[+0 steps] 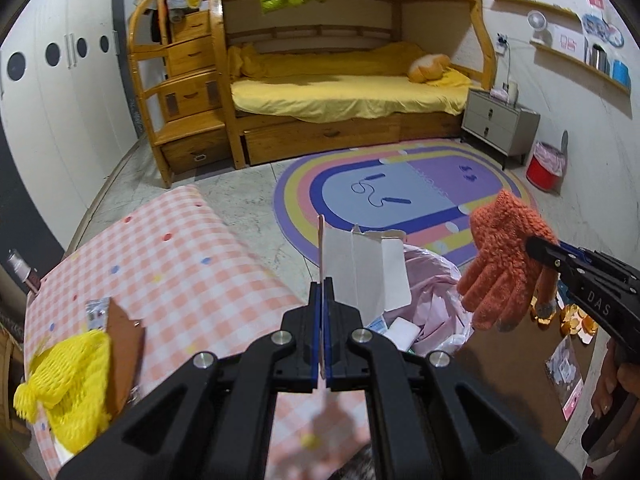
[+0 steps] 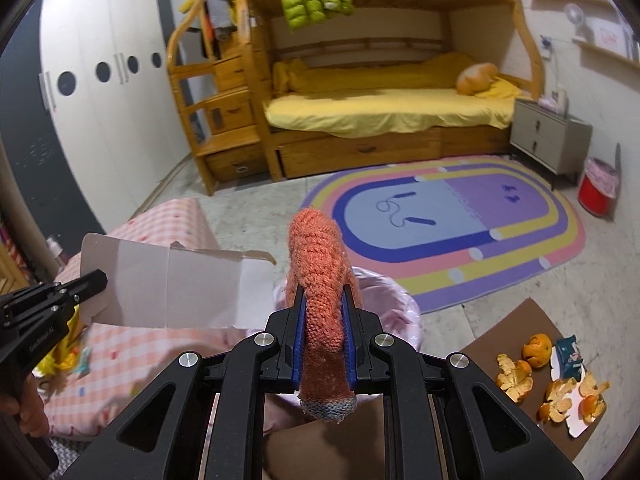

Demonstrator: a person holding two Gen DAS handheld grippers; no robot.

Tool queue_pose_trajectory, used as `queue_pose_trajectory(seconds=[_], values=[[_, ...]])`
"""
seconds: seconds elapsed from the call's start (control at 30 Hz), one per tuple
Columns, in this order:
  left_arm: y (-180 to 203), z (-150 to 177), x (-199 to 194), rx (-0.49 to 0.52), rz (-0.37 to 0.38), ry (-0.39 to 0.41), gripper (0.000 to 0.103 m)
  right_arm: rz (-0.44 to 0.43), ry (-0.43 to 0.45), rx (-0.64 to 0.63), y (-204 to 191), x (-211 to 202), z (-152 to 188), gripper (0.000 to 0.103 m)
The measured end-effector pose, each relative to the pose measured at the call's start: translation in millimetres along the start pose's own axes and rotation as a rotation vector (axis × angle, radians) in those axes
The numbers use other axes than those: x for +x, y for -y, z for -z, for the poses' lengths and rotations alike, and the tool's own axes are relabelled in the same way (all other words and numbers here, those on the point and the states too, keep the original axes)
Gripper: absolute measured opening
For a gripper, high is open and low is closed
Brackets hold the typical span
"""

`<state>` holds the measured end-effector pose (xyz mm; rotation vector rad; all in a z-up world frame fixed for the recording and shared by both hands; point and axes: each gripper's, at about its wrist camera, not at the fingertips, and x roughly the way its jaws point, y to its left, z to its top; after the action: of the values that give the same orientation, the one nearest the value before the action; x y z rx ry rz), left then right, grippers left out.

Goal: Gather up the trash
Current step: 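Carry glove and paper to the pink bin and open both tools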

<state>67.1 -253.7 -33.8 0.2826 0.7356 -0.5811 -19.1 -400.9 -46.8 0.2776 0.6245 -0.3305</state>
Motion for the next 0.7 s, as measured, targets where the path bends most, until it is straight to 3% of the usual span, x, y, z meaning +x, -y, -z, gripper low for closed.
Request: queue_pose_trajectory(seconds=[0.27,0.33,0.37,0.4,0.47,0.7], values=[[23.1,-19.0,46.0,0.029,0.019,-0.051,0.001,0.003,-0.039,0.041,16.6,41.7,-6.6,0.017],[24.8,-21.6,50.9,0.029,0.028,-0.057,0.009,-0.01,-0.047,0.047,15.0,52.7,-9.3,0.02],[25.3,-22.9,52.4,0.026,0.023,-0.058,0.026,-0.015,-0.055,0.047,16.6,56.9,-10.2,0.025],[23.9,-23.3,52.3,0.018,0.016,-0.055,0.046,-0.02,-0.061,0.046,16.5,61.3,-10.6,0.039],[19.1,-22.7,47.5,0.002,0.007,-0.035,0.051,-0.008,-0.056,0.042,14.6,62.7,-10.3,0.047],[-6.5,-13.7,24.0,-0.048,-0.053,-0.016,0.055,-0.023,-0.057,0.041,9.3,39.7,-4.5,0.047]])
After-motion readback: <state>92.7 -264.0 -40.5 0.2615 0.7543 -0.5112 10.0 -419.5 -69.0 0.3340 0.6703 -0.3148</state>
